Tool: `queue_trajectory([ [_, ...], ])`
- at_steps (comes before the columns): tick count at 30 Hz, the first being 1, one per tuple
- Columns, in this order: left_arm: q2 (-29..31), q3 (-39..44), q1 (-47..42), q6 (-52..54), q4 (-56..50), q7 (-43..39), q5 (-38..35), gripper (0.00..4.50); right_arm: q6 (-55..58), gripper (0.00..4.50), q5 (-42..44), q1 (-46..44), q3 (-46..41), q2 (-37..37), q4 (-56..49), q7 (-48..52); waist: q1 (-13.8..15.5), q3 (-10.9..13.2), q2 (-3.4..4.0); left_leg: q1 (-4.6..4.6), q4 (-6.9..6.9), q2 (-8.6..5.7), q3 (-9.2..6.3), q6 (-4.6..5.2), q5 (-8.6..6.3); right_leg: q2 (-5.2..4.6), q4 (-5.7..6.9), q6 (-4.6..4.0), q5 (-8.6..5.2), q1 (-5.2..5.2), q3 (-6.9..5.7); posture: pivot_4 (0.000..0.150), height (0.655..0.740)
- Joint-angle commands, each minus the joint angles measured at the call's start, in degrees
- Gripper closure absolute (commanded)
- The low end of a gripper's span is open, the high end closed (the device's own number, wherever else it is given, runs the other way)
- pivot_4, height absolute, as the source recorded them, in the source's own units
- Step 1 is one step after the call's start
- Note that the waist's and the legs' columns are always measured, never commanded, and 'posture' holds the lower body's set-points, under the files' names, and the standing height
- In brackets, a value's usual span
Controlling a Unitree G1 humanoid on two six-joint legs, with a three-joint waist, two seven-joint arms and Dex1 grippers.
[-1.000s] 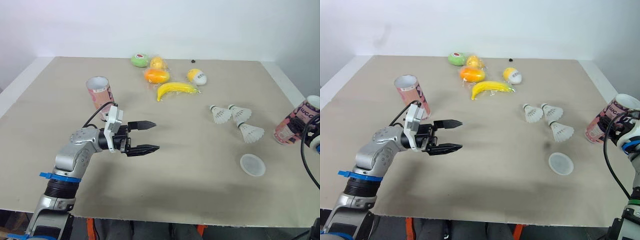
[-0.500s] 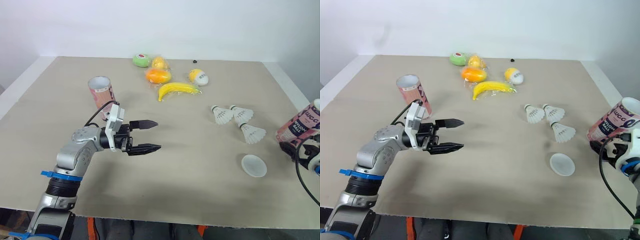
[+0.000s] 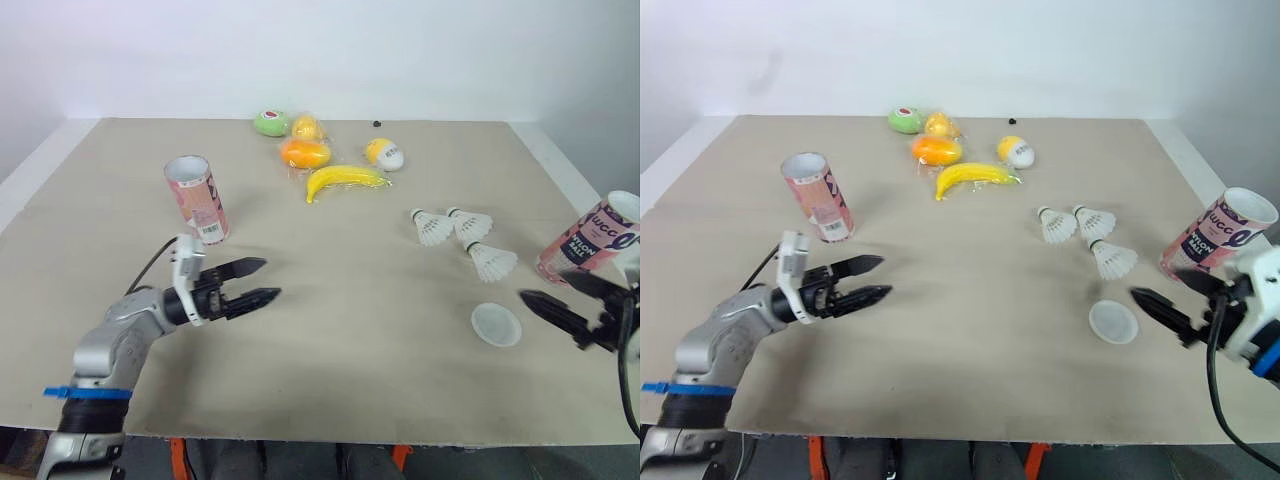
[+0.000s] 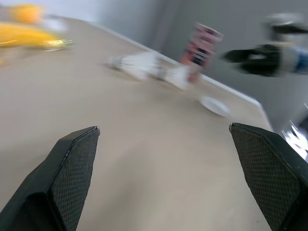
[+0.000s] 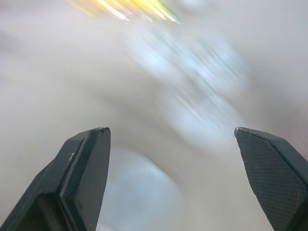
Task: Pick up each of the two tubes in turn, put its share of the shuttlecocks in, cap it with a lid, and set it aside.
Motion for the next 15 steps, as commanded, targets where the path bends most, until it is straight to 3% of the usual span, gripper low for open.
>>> queue_trajectory([
  [1, -1.7, 3.9, 2.1, -4.8, -1.1, 4.6, 0.7, 0.0, 1.6, 0.07, 6.5, -3.9, 5.0, 1.9, -7.9, -3.6, 0.4, 0.1, -0.25, 0.01, 0.03, -0.01, 0.0, 0.0, 0.0, -0.03, -0.02, -0.06, 0.0, 0.02, 0.0, 0.15, 0.6917],
  [3, -3.6, 5.4, 2.3, -9.4, 1.4, 8.9, 3.2, 0.0, 2.2, 0.07, 8.5, -8.0, 9.9, 3.9, -9.6, -6.5, 0.9, 0.1, -0.32, -0.04, 0.05, -0.08, 0.01, 0.09, 0.1, -0.13, -0.04, -0.19, -0.04, 0.0, -0.02, 0.15, 0.6917],
  [7, -5.1, 6.8, 2.0, -15.0, 6.8, 14.2, 7.2, 0.0, 0.5, 0.07, 0.6, -14.8, 22.7, 8.3, -8.4, -11.9, 1.3, 0.1, -0.48, -0.03, 0.09, -0.1, 0.15, 0.16, 0.15, -0.18, -0.07, -0.23, 0.08, -0.03, 0.04, 0.15, 0.6917],
  [15, -3.4, 4.7, -7.9, -24.2, 24.4, 19.4, 16.2, 0.0, -2.4, 0.07, -5.9, -17.2, 32.3, 14.0, -7.3, -14.7, 1.7, 0.0, -0.46, -0.38, 0.0, -0.12, 0.09, 0.15, 0.18, -0.1, -0.06, -0.27, 0.4, -0.36, 0.02, 0.15, 0.6917],
])
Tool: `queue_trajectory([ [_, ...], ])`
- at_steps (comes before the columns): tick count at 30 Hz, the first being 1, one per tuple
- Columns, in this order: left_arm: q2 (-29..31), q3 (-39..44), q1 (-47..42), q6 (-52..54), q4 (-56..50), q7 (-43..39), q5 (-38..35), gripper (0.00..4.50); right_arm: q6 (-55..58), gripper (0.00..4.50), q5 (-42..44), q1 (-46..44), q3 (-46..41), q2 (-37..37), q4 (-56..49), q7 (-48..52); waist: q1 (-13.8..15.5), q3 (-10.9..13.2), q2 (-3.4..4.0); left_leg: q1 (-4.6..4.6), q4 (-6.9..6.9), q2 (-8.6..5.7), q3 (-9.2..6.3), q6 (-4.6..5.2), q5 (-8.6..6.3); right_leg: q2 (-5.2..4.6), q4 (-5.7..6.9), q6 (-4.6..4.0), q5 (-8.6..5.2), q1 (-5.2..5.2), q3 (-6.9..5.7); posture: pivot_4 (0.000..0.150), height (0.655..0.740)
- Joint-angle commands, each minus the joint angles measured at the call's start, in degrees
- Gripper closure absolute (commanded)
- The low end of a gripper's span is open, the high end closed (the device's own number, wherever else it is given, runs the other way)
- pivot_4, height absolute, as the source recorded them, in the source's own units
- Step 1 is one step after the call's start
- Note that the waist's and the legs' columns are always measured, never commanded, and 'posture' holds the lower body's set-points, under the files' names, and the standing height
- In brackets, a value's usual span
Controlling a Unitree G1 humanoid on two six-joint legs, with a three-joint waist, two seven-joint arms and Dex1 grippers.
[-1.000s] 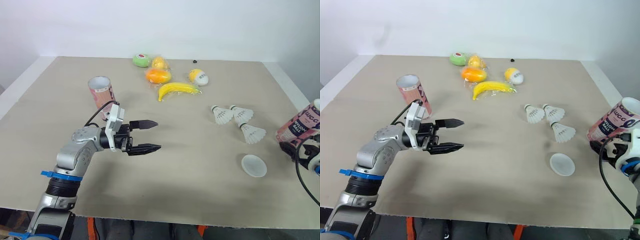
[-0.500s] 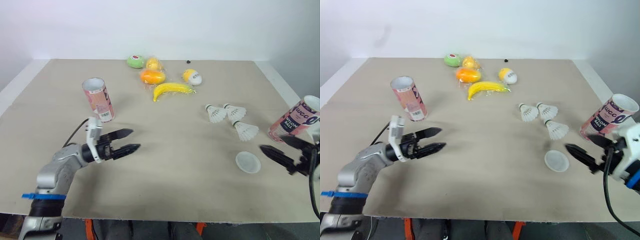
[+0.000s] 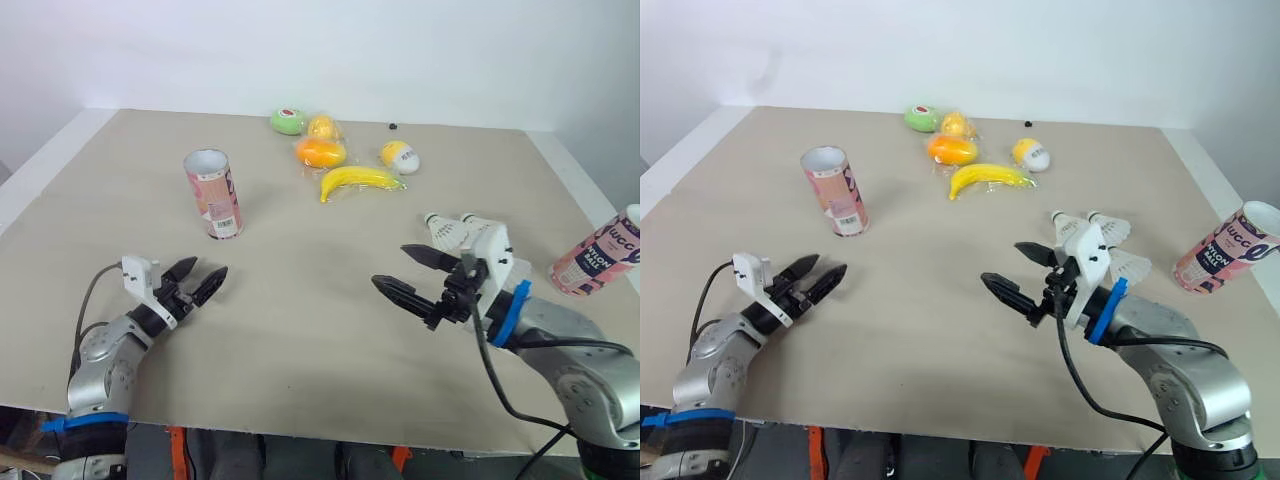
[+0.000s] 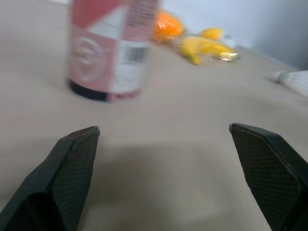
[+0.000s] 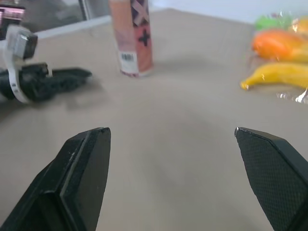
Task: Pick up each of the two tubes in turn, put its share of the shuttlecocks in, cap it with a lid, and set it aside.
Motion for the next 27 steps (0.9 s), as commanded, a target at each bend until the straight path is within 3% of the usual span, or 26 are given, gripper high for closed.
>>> queue_trajectory([
  [1, 1.7, -0.7, -5.1, -5.6, 9.5, 1.9, 5.3, 0.0, -1.6, 0.07, -0.7, -1.6, 1.9, 2.1, -3.0, -1.4, -0.1, 0.0, 0.01, 0.0, -0.01, 0.02, -0.02, 0.0, 0.0, 0.04, 0.0, -0.01, 0.0, 0.0, 0.0, 0.15, 0.6917],
  [17, 3.6, -3.8, -30.4, -19.9, 46.2, -2.0, 14.1, 0.0, 0.5, 0.07, -1.6, -1.6, 4.4, 4.6, -10.2, -7.0, -0.1, 0.0, 0.01, -0.14, 0.0, 0.04, -0.07, -0.09, 0.13, 0.08, 0.0, 0.14, 0.08, -0.09, -0.06, 0.15, 0.6917],
  [27, 3.3, -5.2, -40.3, -21.5, 56.8, -1.5, 19.0, 0.0, 2.2, 0.07, 0.0, -3.1, 4.3, 4.3, -13.1, -7.9, -0.2, 0.0, -0.09, -0.37, 0.0, 0.03, -0.18, -0.09, 0.14, 0.09, -0.01, 0.1, 0.1, -0.25, -0.13, 0.15, 0.6917],
])
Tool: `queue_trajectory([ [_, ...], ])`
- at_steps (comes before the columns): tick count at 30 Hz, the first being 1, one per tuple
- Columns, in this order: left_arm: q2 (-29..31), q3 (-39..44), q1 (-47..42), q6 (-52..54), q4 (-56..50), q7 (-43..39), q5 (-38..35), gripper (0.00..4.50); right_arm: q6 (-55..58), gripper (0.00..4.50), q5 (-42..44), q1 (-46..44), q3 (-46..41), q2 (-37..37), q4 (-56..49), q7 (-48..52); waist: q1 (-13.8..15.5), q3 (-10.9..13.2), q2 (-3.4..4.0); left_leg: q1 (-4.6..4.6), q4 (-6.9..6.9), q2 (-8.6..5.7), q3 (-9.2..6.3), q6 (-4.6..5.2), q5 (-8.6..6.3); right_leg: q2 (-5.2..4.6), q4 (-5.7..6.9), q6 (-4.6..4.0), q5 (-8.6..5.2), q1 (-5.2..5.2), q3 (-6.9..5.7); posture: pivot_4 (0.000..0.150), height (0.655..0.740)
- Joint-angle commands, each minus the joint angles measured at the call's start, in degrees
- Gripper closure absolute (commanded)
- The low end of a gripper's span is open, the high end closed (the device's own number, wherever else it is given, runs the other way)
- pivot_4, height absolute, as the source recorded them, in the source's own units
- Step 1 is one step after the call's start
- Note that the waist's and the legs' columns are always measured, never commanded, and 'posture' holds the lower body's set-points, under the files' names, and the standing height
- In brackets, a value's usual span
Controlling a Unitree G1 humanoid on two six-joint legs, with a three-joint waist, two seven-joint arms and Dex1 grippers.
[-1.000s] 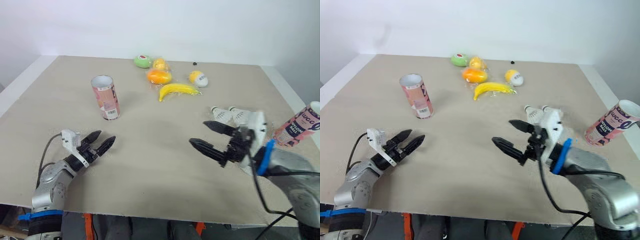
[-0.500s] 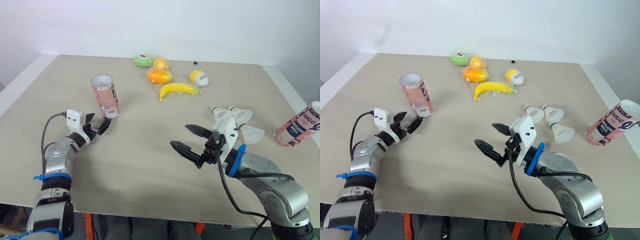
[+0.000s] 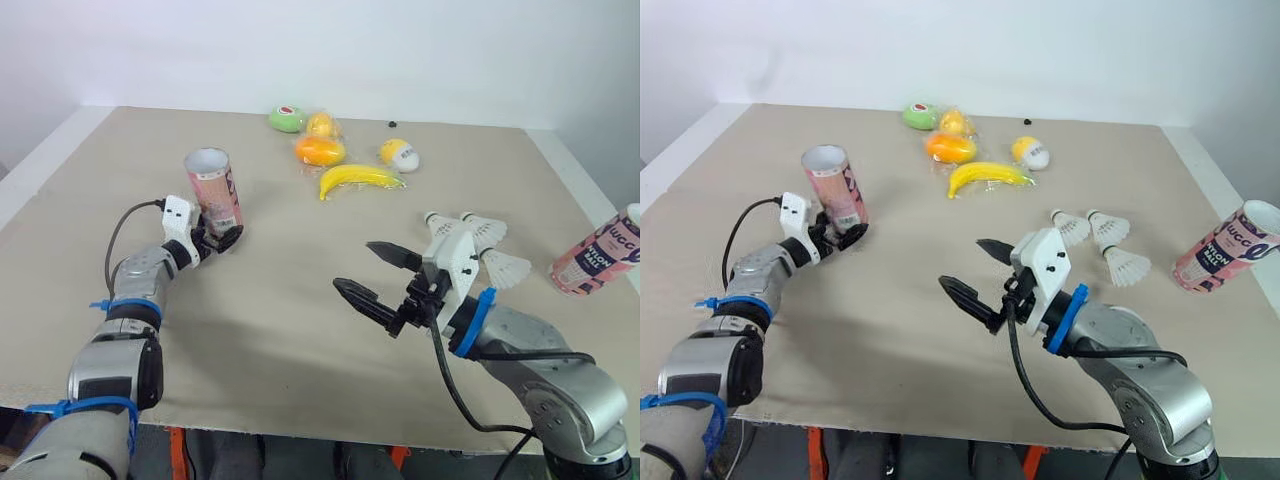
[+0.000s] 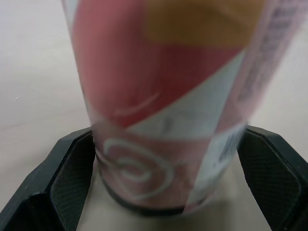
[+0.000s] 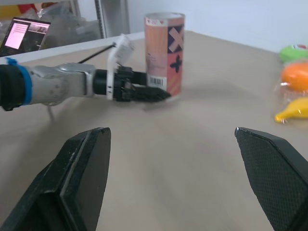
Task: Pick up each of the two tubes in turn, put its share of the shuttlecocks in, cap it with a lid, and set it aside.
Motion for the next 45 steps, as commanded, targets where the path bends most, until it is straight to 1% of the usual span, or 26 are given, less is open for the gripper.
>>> queue_trajectory([
  [1, 0.5, 0.2, -2.9, -0.9, 1.3, 1.2, 1.3, 0.0, 0.1, 0.07, 1.0, -0.8, -1.1, -0.7, -2.6, -0.4, 0.0, 0.0, -0.02, -0.01, 0.0, 0.0, 0.0, 0.0, 0.0, 0.0, 0.0, 0.0, 0.0, -0.01, 0.0, 0.15, 0.6917],
  [6, -0.4, 0.4, -5.8, -0.5, 2.6, 2.6, 2.2, 0.0, 0.2, 0.07, 1.0, -0.6, -1.2, -1.1, -3.0, -0.6, 0.0, 0.0, -0.08, -0.06, -0.01, 0.0, -0.03, -0.01, 0.01, 0.0, 0.0, -0.01, 0.0, -0.05, -0.03, 0.15, 0.6917],
  [14, -2.5, 0.8, -6.5, -1.0, 2.8, 2.2, 2.3, 0.0, 0.2, 0.07, 0.7, -0.1, -1.2, -1.6, -3.0, -1.0, 0.0, 0.1, -0.09, -0.06, -0.01, 0.0, -0.04, -0.01, 0.01, 0.0, 0.01, -0.02, 0.01, -0.06, -0.03, 0.15, 0.6917],
  [15, -2.6, 0.8, -6.2, -1.0, 2.8, 2.1, 2.4, 0.51, 0.1, 0.0, 0.8, 0.0, -1.3, -1.7, -3.1, -1.0, 0.0, 0.1, -0.09, -0.07, -0.01, -0.01, -0.04, -0.01, 0.01, -0.01, 0.01, -0.02, 0.01, -0.05, -0.03, 0.15, 0.6917],
  [31, -2.1, 2.3, -4.1, -1.5, 2.0, 0.6, 1.6, 0.51, 0.1, 0.0, 1.3, -0.4, -1.6, -2.9, -2.2, -0.4, 0.0, 0.1, -0.09, -0.06, -0.01, 0.0, -0.05, -0.02, 0.02, 0.0, 0.01, -0.04, 0.02, -0.05, -0.03, 0.15, 0.6917],
  [33, -2.2, 2.4, -4.0, -1.6, 2.0, 0.5, 1.4, 0.99, 0.3, 0.0, 1.4, -0.7, -1.6, -2.9, -2.1, -0.4, 0.0, 0.1, -0.09, -0.06, -0.01, 0.0, -0.05, -0.02, 0.02, 0.01, 0.02, -0.05, 0.02, -0.05, -0.03, 0.15, 0.6917],
  [34, -2.2, 2.4, -4.0, -1.5, 2.1, 0.6, 1.4, 1.0, 0.3, 0.0, 1.4, -0.7, -1.6, -2.9, -2.2, -0.4, 0.0, 0.1, -0.09, -0.06, -0.01, 0.0, -0.05, -0.02, 0.02, 0.01, 0.02, -0.05, 0.02, -0.05, -0.03, 0.15, 0.6917],
  [35, -2.2, 2.3, -3.9, -1.5, 2.1, 0.6, 1.6, 1.43, 0.4, 0.0, 1.5, -0.8, -1.6, -2.9, -2.2, -0.5, 0.0, 0.1, -0.09, -0.06, -0.01, 0.0, -0.05, -0.03, 0.02, 0.01, 0.02, -0.05, 0.02, -0.05, -0.03, 0.15, 0.6917],
  [43, -1.7, 1.8, -3.9, -1.9, 1.5, -0.8, 1.6, 1.43, 0.9, 0.0, 1.8, -0.3, -2.2, -3.2, -2.3, -0.9, 0.0, 0.1, -0.09, -0.06, -0.01, -0.01, -0.05, -0.03, 0.02, 0.0, 0.02, -0.05, 0.03, -0.04, -0.03, 0.15, 0.6917],
  [45, -1.0, 1.1, -4.1, -2.4, 0.7, -3.0, 2.0, 1.43, 1.4, 0.0, 0.9, 0.0, -2.8, -3.7, -1.4, -1.8, 0.0, 0.1, -0.09, -0.06, 0.0, -0.01, -0.05, -0.03, 0.02, 0.0, 0.02, -0.05, 0.03, -0.04, -0.04, 0.15, 0.6917],
])
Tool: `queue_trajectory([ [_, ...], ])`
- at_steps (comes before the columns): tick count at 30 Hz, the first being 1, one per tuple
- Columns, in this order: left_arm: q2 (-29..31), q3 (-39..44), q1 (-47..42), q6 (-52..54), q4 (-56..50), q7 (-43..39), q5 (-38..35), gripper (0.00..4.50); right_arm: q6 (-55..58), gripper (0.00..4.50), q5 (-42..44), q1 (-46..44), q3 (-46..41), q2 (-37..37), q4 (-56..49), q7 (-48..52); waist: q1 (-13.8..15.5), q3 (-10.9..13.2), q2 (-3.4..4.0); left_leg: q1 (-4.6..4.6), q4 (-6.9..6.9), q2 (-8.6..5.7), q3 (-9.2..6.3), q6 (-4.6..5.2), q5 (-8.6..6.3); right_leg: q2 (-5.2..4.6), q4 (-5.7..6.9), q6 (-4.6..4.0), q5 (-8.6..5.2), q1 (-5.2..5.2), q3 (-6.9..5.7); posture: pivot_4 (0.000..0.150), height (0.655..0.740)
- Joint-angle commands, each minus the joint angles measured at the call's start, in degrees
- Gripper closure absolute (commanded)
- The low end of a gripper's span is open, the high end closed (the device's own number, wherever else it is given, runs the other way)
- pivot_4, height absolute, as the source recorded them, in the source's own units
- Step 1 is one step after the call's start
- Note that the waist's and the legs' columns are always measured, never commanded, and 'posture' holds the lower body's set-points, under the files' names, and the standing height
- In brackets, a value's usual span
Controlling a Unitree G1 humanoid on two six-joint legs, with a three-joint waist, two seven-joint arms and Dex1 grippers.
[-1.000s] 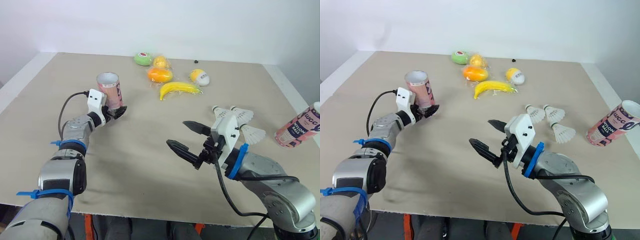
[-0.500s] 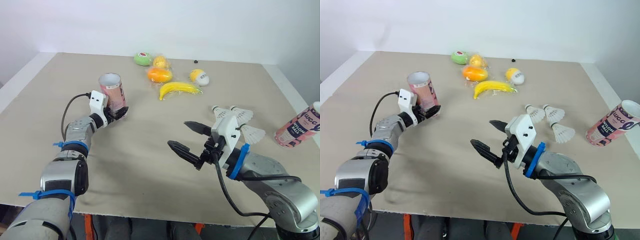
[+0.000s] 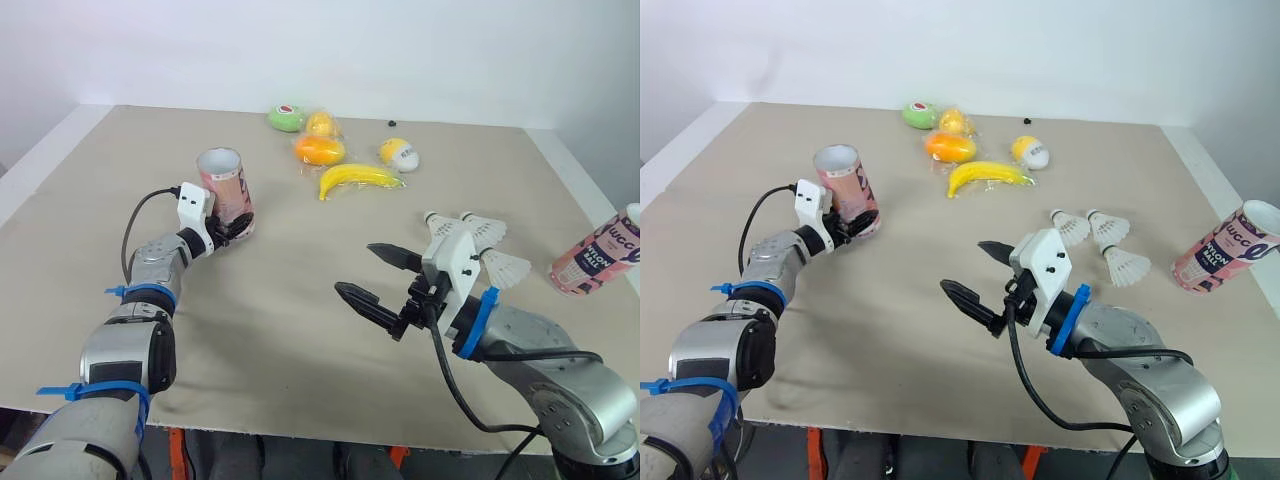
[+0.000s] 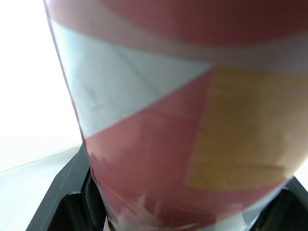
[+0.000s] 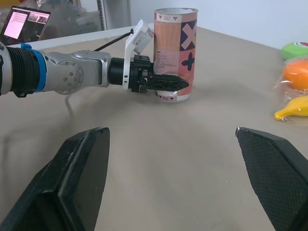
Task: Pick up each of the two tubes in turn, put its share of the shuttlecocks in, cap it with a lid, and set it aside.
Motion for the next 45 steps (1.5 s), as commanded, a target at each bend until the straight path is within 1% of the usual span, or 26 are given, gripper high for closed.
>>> queue_trajectory([
  [1, 1.9, -0.8, -0.2, -1.4, -2.5, -4.1, 0.7, 1.43, 0.6, 0.0, -0.7, 0.0, -3.0, -1.2, -0.5, -1.5, 0.0, 0.0, 0.0, 0.0, 0.0, 0.0, 0.0, 0.0, 0.0, 0.0, 0.0, 0.0, 0.0, 0.0, 0.0, 0.15, 0.6917],
  [3, 2.6, -2.2, -0.3, -1.5, -3.7, -8.3, 1.3, 1.43, 2.0, 0.0, -2.0, -0.1, -3.8, -1.3, 1.5, -3.5, 0.0, 0.0, 0.0, 0.0, 0.0, 0.0, 0.0, 0.0, 0.0, 0.01, 0.0, -0.01, 0.0, -0.01, 0.0, 0.15, 0.6917],
  [5, 3.7, -4.3, -0.3, 0.6, -6.2, -18.2, 1.2, 1.43, 4.1, 0.0, -3.5, -0.6, -5.1, -0.9, 4.7, -6.5, 0.0, 0.0, 0.0, 0.0, 0.0, 0.0, 0.0, -0.02, 0.01, 0.01, 0.0, -0.03, 0.02, -0.01, -0.01, 0.15, 0.6917],
  [6, 4.8, -6.3, 0.2, 1.9, -8.4, -25.8, 1.3, 1.43, 5.0, 0.0, -4.5, -1.0, -5.7, -0.7, 6.7, -8.0, 0.0, 0.0, 0.0, 0.0, 0.0, 0.0, 0.0, -0.03, 0.02, 0.0, 0.01, -0.04, 0.02, -0.01, -0.01, 0.15, 0.6917],
  [8, 6.6, -9.1, 0.8, 4.0, -11.5, -35.2, 1.6, 1.43, 6.1, 0.0, -5.8, -1.7, -6.1, -0.4, 9.1, -9.7, 0.0, 0.0, 0.01, -0.01, 0.0, 0.01, 0.0, -0.04, 0.03, 0.01, 0.01, -0.07, 0.04, -0.02, -0.01, 0.15, 0.6917],
  [10, 8.7, -11.5, 1.1, 5.6, -14.2, -41.3, 1.9, 1.43, 6.8, 0.0, -7.0, -2.8, -6.4, 0.1, 11.7, -11.0, 0.0, 0.0, 0.01, -0.01, -0.01, 0.02, 0.0, -0.03, 0.03, 0.02, 0.02, -0.09, 0.04, -0.04, -0.01, 0.15, 0.6917],
  [12, 10.5, -13.3, 0.4, 6.6, -16.1, -44.8, 2.6, 1.43, 6.9, 0.0, -8.6, -4.4, -6.3, 0.7, 15.1, -12.2, -0.2, 0.0, 0.02, -0.01, -0.02, 0.04, 0.0, -0.03, 0.03, 0.05, 0.06, -0.14, 0.02, -0.08, -0.01, 0.15, 0.6917],
  [13, 11.2, -14.2, 0.0, 7.3, -16.7, -45.5, 3.2, 1.43, 6.8, 0.0, -9.4, -5.3, -6.2, 0.9, 16.7, -12.6, -0.2, 0.0, 0.03, -0.02, -0.02, 0.08, 0.0, -0.03, 0.03, 0.09, 0.06, -0.16, 0.03, -0.12, 0.0, 0.15, 0.6917],
  [15, 13.8, -19.5, 0.2, 7.2, -19.9, -46.5, 3.3, 1.43, 5.5, 0.0, -11.4, -7.3, -5.7, 1.8, 20.7, -13.1, -0.2, 0.0, 0.02, -0.02, -0.02, 0.09, 0.0, -0.02, 0.03, 0.1, 0.09, -0.16, 0.03, -0.14, 0.01, 0.15, 0.6917],
  [18, 20.1, -30.8, 1.6, 8.9, -28.1, -46.8, 0.5, 1.43, 3.0, 0.0, -14.1, -9.4, -4.2, 2.8, 25.8, -12.0, -0.2, 0.0, 0.0, -0.12, -0.02, 0.12, 0.0, -0.01, 0.04, 0.13, 0.12, -0.18, 0.03, -0.27, 0.02, 0.15, 0.6917],
  [21, 25.6, -38.6, 3.0, 10.6, -33.9, -46.8, -2.2, 1.43, 1.2, 0.0, -16.5, -10.5, -3.6, 3.3, 29.5, -11.3, -0.3, 0.0, 0.08, -0.16, -0.07, 0.13, 0.04, -0.01, 0.03, 0.12, 0.11, -0.18, 0.01, -0.34, 0.08, 0.15, 0.6917],
  [23, 28.6, -42.3, 3.7, 11.9, -37.7, -46.8, -4.5, 1.43, 0.0, 0.0, -17.8, -11.4, -3.5, 3.7, 32.1, -10.9, -0.3, 0.0, 0.09, -0.16, -0.09, 0.15, 0.04, 0.0, 0.02, 0.14, 0.13, -0.22, -0.01, -0.37, 0.07, 0.15, 0.6917],
  [27, 32.5, -46.5, 4.4, 15.3, -44.5, -46.8, -9.8, 1.43, -3.7, 0.0, -20.8, -13.8, -2.5, 4.1, 38.9, -9.6, -0.6, 0.0, 0.15, -0.16, -0.08, 0.16, 0.08, 0.01, 0.02, 0.15, 0.21, -0.26, -0.03, -0.43, 0.09, 0.15, 0.6917],
  [33, 36.1, -50.6, 5.1, 19.0, -52.1, -46.8, -14.9, 1.43, -9.9, 0.0, -24.1, -19.3, -2.2, 4.9, 50.1, -6.7, -0.5, 0.0, 0.22, -0.16, -0.02, 0.14, 0.1, 0.01, 0.03, 0.14, 0.28, -0.23, -0.04, -0.46, 0.12, 0.15, 0.6917],
  [39, 37.5, -52.8, 5.4, 20.3, -55.1, -46.8, -15.8, 1.43, -16.0, 0.0, -27.7, -25.5, -1.2, 6.0, 62.3, -4.1, -0.4, 0.1, 0.27, -0.16, -0.01, 0.14, 0.12, 0.01, 0.03, 0.14, 0.29, -0.23, -0.05, -0.48, 0.14, 0.15, 0.6917],
  [40, 37.0, -52.6, 5.4, 19.7, -54.4, -46.8, -15.1, 1.55, -17.7, 0.25, -28.7, -27.2, -1.0, 6.0, 65.8, -4.3, -0.4, 0.1, 0.28, -0.16, -0.01, 0.14, 0.12, 0.01, 0.03, 0.15, 0.3, -0.24, -0.07, -0.48, 0.14, 0.15, 0.6917],
  [41, 36.6, -52.5, 5.4, 19.2, -53.8, -46.8, -14.6, 1.56, -19.2, 0.62, -29.2, -28.5, -1.1, 6.2, 68.5, -4.3, -0.4, 0.1, 0.29, -0.16, -0.01, 0.13, 0.13, 0.01, 0.03, 0.14, 0.31, -0.24, -0.07, -0.49, 0.14, 0.15, 0.6917],
  [43, 36.2, -52.5, 5.4, 18.6, -53.1, -46.8, -13.9, 1.56, -21.4, 1.08, -30.3, -29.9, -0.7, 6.2, 71.4, -3.7, -0.4, 0.1, 0.31, -0.16, -0.01, 0.13, 0.14, 0.01, 0.03, 0.14, 0.32, -0.24, -0.07, -0.5, 0.15, 0.15, 0.6917],
  [45, 35.9, -52.5, 5.6, 18.2, -53.1, -46.8, -13.5, 1.56, -22.3, 2.22, -30.5, -30.0, -0.6, 6.6, 71.9, -2.9, -0.4, 0.1, 0.35, -0.16, -0.01, 0.12, 0.15, 0.01, 0.03, 0.14, 0.32, -0.23, -0.07, -0.51, 0.15, 0.15, 0.6917],
])
